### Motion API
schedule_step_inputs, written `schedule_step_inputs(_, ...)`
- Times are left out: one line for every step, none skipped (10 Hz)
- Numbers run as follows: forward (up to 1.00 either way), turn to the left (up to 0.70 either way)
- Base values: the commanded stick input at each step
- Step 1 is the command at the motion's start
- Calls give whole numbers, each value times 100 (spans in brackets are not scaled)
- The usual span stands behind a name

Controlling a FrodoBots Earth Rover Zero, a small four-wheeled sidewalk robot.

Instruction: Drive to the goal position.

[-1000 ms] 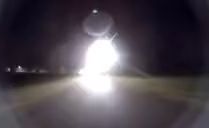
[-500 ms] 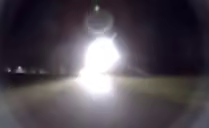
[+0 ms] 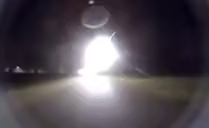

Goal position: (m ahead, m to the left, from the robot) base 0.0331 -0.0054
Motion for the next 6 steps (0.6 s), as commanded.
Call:
schedule_step_inputs(20, 7)
schedule_step_inputs(4, 8)
schedule_step_inputs(0, 8)
schedule_step_inputs(0, 8)
schedule_step_inputs(0, 8)
schedule_step_inputs(0, 8)
